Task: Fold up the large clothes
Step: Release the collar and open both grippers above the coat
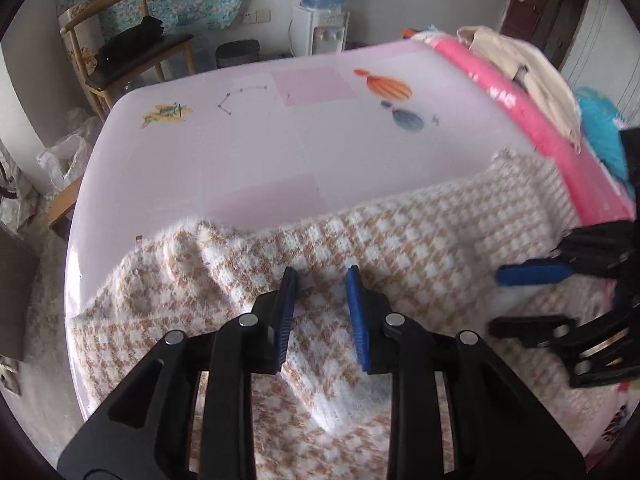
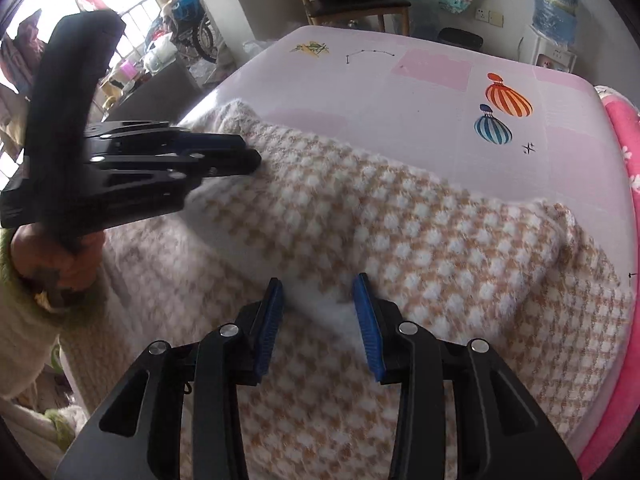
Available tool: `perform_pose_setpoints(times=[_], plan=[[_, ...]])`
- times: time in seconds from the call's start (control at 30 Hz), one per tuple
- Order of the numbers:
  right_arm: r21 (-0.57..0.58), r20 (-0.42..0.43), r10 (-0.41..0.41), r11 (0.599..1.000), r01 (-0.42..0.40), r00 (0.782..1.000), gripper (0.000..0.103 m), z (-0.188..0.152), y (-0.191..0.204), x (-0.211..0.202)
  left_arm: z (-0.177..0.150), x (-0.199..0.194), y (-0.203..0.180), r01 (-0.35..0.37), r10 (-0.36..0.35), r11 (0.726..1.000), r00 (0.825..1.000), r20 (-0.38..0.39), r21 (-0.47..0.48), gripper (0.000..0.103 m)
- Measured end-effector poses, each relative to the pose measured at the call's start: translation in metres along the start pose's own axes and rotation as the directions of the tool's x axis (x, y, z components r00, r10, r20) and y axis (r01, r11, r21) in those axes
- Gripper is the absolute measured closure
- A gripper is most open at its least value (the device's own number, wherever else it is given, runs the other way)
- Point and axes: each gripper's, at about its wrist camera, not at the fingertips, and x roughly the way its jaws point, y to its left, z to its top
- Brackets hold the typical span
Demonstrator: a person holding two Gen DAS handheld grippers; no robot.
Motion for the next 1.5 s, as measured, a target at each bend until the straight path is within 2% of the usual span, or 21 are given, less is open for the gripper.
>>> perform_pose_setpoints(times=[0.07, 0.1, 0.2, 0.3, 0.37, 0.5, 0.53, 0.63, 0.73, 0.8, 0.83, 0.93, 1.03, 1.2, 1.3, 1.33, 1.37, 1.4, 1.47, 1.5], plan=[[-0.002, -0.008, -0.010, 1.000, 0.010, 1.000, 0.078, -0.010, -0.011, -0.016, -0.007, -0.004, -0.003, -0.022, 0.021, 0.999, 0.999, 0.024, 0.043, 0.075], [0.007, 0.000, -0.007, 1.000, 0.007, 1.000, 0.078, -0.011, -0.016, -0.026, -0.009, -0.006, -0.004, -0.033, 0.031, 0.998, 0.999, 0.024, 0.054, 0.073], [0.008, 0.090, -0.057, 0.998, 0.057, 0.994, 0.078, -0.004, -0.025, -0.058, -0.011, -0.008, -0.001, -0.026, 0.025, 0.999, 0.999, 0.025, 0.045, 0.072], [0.038, 0.145, -0.077, 0.997, 0.072, 0.986, 0.078, 0.015, -0.034, -0.063, -0.010, -0.007, 0.002, -0.017, 0.016, 1.000, 1.000, 0.025, 0.013, 0.071], [0.043, 0.145, -0.064, 0.997, 0.058, 0.987, 0.078, 0.026, -0.034, -0.048, -0.010, -0.008, 0.002, -0.021, 0.021, 1.000, 0.999, 0.026, 0.012, 0.071], [-0.024, 0.070, -0.139, 0.990, 0.141, 0.988, 0.077, 0.031, -0.030, 0.002, -0.010, -0.008, 0.004, -0.017, 0.017, 0.999, 1.000, 0.026, 0.027, 0.071], [-0.034, 0.094, -0.131, 0.990, 0.134, 0.987, 0.077, 0.028, -0.031, 0.003, -0.011, -0.009, 0.005, -0.015, 0.015, 0.999, 1.000, 0.026, 0.030, 0.071], [0.013, 0.093, -0.104, 0.995, 0.104, 0.990, 0.077, 0.016, -0.040, -0.010, -0.015, -0.011, 0.006, -0.015, 0.013, 0.999, 0.999, 0.029, 0.041, 0.071], [0.010, 0.060, -0.169, 0.986, 0.169, 0.984, 0.077, -0.003, -0.039, -0.025, -0.018, -0.012, 0.002, -0.037, 0.035, 0.998, 0.999, 0.039, 0.058, 0.071], [0.041, 0.030, -0.208, 0.978, 0.206, 0.978, 0.066, -0.012, -0.040, -0.034, -0.019, -0.013, -0.001, -0.050, 0.048, 0.997, 0.998, 0.041, 0.059, 0.071], [0.061, 0.030, -0.229, 0.972, 0.227, 0.973, 0.066, -0.015, -0.041, -0.040, -0.019, -0.014, -0.001, -0.051, 0.049, 0.997, 0.998, 0.038, 0.052, 0.070], [0.079, 0.087, -0.228, 0.972, 0.221, 0.970, 0.066, -0.015, -0.028, -0.063, -0.019, -0.021, -0.001, -0.051, 0.050, 0.998, 0.999, 0.017, 0.031, 0.070], [0.055, 0.141, -0.210, 0.977, 0.205, 0.967, 0.064, -0.001, -0.004, -0.071, -0.026, -0.041, 0.001, -0.043, 0.043, 0.999, 0.999, 0.008, -0.007, 0.068], [0.001, 0.140, -0.208, 0.978, 0.210, 0.968, 0.064, 0.029, 0.038, -0.044, -0.058, -0.108, 0.014, -0.031, 0.037, 0.995, 0.998, 0.059, -0.100, 0.062], [0.023, 0.110, -0.200, 0.980, 0.198, 0.974, 0.064, 0.029, 0.055, -0.030, -0.095, -0.151, 0.029, -0.025, 0.042, 0.987, 0.994, 0.102, -0.160, 0.055], [0.024, 0.115, -0.175, 0.985, 0.173, 0.978, 0.064, 0.023, 0.061, -0.032, -0.108, -0.163, 0.034, -0.027, 0.048, 0.983, 0.993, 0.112, -0.182, 0.054], [0.018, 0.126, -0.142, 0.990, 0.141, 0.982, 0.061, 0.015, 0.069, -0.036, -0.123, -0.173, 0.040, -0.024, 0.049, 0.978, 0.992, 0.118, -0.208, 0.054], [0.012, 0.135, -0.118, 0.993, 0.118, 0.984, 0.048, 0.005, 0.077, -0.041, -0.137, -0.180, 0.045, -0.013, 0.042, 0.973, 0.991, 0.123, -0.232, 0.053], [-0.004, 0.152, -0.078, 0.997, 0.079, 0.985, 0.034, -0.020, 0.091, -0.051, -0.165, -0.190, 0.053, 0.014, 0.023, 0.961, 0.991, 0.130, -0.277, 0.053], [-0.012, 0.152, -0.056, 0.998, 0.058, 0.987, 0.034, -0.034, 0.097, -0.055, -0.179, -0.192, 0.057, 0.026, 0.015, 0.955, 0.991, 0.135, -0.296, 0.053]])
